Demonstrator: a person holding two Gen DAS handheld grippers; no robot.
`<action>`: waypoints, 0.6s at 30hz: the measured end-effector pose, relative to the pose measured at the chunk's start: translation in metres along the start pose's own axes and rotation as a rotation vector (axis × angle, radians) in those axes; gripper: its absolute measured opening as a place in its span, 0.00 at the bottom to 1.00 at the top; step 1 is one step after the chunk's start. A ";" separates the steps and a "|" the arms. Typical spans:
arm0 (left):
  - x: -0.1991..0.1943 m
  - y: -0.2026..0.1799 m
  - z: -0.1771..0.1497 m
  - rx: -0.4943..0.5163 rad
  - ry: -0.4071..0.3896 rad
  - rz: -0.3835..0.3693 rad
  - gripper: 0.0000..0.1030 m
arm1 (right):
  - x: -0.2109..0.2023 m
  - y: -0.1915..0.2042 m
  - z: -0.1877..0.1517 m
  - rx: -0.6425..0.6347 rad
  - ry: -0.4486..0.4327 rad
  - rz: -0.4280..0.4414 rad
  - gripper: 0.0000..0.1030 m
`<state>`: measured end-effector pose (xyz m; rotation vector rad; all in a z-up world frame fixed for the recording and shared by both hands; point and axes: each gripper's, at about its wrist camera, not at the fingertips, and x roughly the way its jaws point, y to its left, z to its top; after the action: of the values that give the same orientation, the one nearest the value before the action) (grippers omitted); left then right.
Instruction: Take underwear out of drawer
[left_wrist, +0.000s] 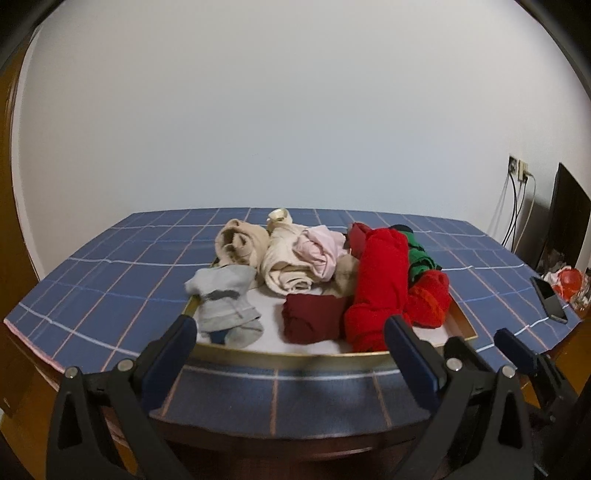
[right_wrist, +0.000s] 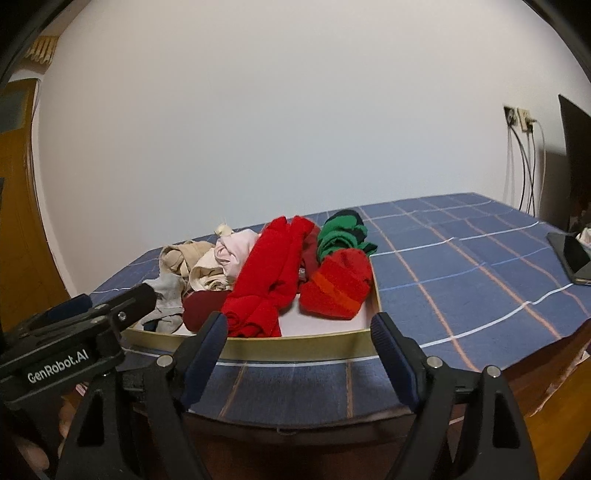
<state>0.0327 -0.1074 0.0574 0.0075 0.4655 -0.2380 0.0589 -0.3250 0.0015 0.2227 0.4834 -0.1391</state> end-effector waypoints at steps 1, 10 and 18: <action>-0.004 0.003 -0.001 -0.007 -0.005 0.000 1.00 | -0.007 0.002 0.000 -0.006 -0.011 -0.002 0.79; -0.041 0.018 -0.011 -0.023 -0.033 0.010 1.00 | -0.045 0.016 -0.003 -0.060 -0.061 -0.011 0.82; -0.065 0.021 -0.028 0.006 -0.034 0.034 1.00 | -0.080 0.018 -0.007 -0.043 -0.077 0.023 0.82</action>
<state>-0.0314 -0.0707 0.0607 0.0167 0.4303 -0.2061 -0.0113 -0.2991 0.0366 0.1803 0.4068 -0.1141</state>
